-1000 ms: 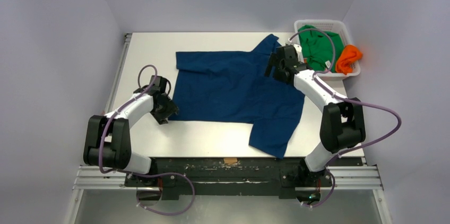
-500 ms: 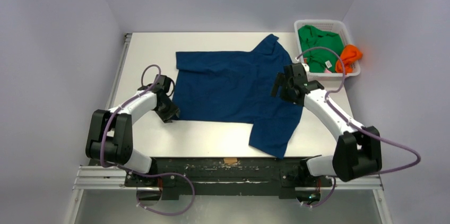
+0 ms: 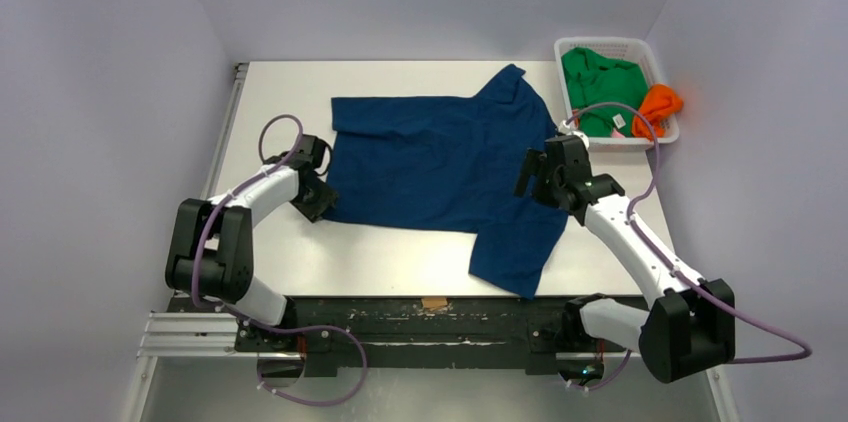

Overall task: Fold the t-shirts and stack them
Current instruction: Grab the side of the flattened tshirt closest away from the robot with both arms

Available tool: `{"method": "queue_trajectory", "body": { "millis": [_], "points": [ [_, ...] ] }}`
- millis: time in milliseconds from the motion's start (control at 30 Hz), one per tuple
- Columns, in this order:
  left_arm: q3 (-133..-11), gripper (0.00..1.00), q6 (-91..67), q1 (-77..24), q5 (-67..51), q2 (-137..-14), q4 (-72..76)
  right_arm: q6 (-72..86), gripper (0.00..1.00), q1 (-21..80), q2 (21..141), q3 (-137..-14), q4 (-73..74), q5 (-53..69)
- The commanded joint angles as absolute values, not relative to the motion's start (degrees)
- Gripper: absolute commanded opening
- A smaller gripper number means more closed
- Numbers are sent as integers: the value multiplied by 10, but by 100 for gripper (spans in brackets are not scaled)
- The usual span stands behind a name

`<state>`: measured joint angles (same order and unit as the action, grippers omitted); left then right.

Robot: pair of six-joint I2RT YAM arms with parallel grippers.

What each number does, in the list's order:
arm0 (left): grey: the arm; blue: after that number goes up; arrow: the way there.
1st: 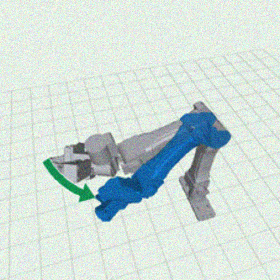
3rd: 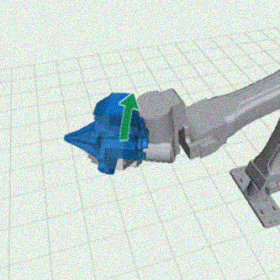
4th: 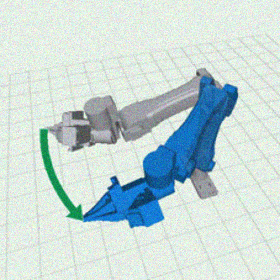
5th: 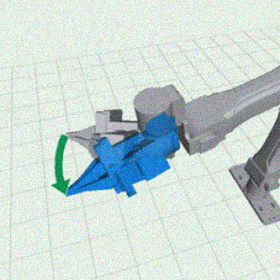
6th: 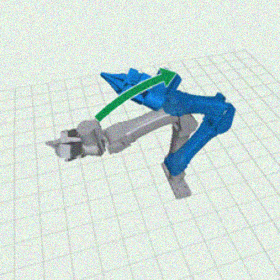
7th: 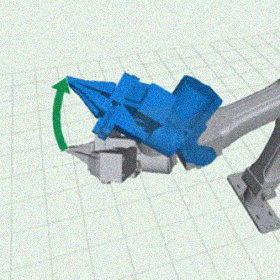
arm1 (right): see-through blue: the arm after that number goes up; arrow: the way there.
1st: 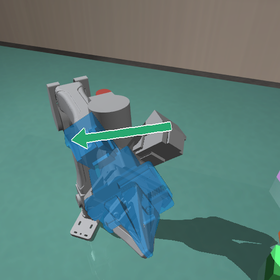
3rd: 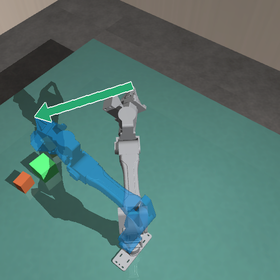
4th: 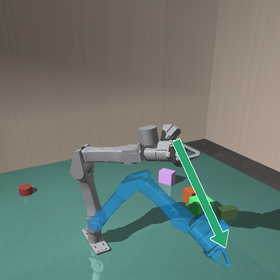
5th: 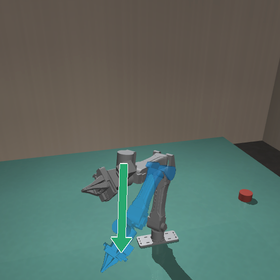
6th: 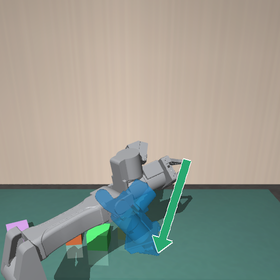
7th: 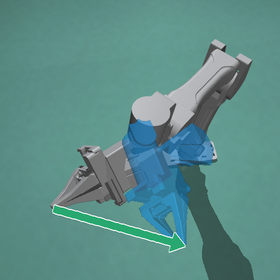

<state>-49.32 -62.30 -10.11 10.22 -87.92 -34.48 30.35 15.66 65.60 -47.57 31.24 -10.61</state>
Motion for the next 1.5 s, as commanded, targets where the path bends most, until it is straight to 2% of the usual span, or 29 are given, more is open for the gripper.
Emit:
{"method": "queue_trajectory", "body": {
  "millis": [0,133,200,367,500,633,933,1233,1467],
  "points": [
    [-526,38,-661,-105,133,-889,-368,287,88,158,677,-495,299,-86],
    [-562,41,-664,-109,141,-915,-407,284,88,158,692,-505,300,-80],
    [-578,35,-665,-110,140,-927,-423,282,88,158,694,-505,302,-78],
    [-595,0,-646,-111,131,-940,-445,278,88,158,692,-511,329,-83],
    [-569,0,-626,-117,101,-906,-452,263,86,158,681,-519,379,-79],
    [-510,0,-639,-132,126,-811,-499,258,83,167,661,-505,444,-56],
    [-404,0,-668,-133,150,-615,-581,348,72,295,627,-434,531,-29],
    [-410,0,-648,-134,157,-610,-582,441,62,430,668,-395,532,-9],
    [-404,0,-640,-134,160,-608,-577,501,56,456,683,-360,529,-27]
  ]
}}
